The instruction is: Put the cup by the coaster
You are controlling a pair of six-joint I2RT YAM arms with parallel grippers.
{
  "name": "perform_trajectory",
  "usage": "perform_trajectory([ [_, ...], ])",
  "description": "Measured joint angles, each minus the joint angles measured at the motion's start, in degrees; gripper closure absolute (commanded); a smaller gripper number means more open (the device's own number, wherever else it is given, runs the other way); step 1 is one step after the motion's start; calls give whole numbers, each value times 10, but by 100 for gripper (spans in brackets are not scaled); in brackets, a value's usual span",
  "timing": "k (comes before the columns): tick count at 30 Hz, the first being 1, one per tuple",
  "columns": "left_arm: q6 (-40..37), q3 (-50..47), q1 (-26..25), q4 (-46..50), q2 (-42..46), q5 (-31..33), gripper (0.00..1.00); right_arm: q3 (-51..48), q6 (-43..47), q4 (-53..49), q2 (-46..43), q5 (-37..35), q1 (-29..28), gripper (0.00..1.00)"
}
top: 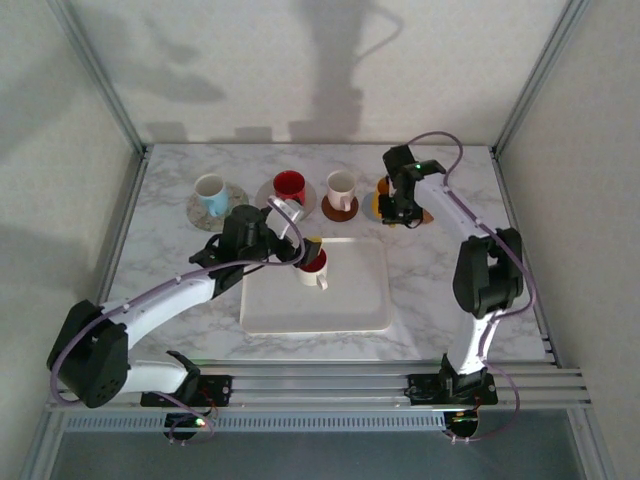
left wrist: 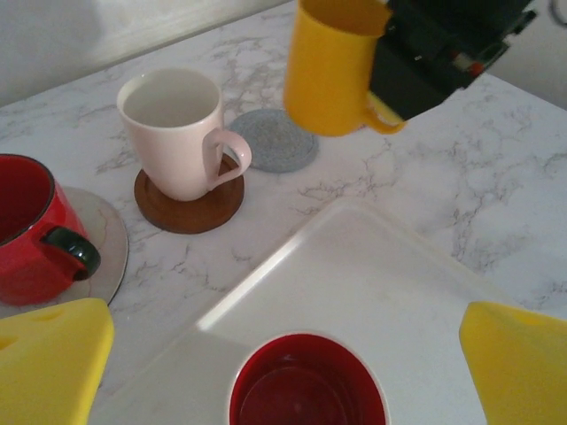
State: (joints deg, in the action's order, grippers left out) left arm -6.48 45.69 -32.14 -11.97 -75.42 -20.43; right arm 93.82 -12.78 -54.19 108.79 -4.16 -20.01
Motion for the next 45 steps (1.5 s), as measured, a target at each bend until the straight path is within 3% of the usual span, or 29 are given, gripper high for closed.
perform_trajectory([
  [15, -17, 35, 1, -9, -47, -26, 0, 121, 23, -8, 122, -21, 10, 100],
  [45, -24, 52, 2, 22, -52, -30, 0, 131, 24, -26, 163, -17, 17, 100],
])
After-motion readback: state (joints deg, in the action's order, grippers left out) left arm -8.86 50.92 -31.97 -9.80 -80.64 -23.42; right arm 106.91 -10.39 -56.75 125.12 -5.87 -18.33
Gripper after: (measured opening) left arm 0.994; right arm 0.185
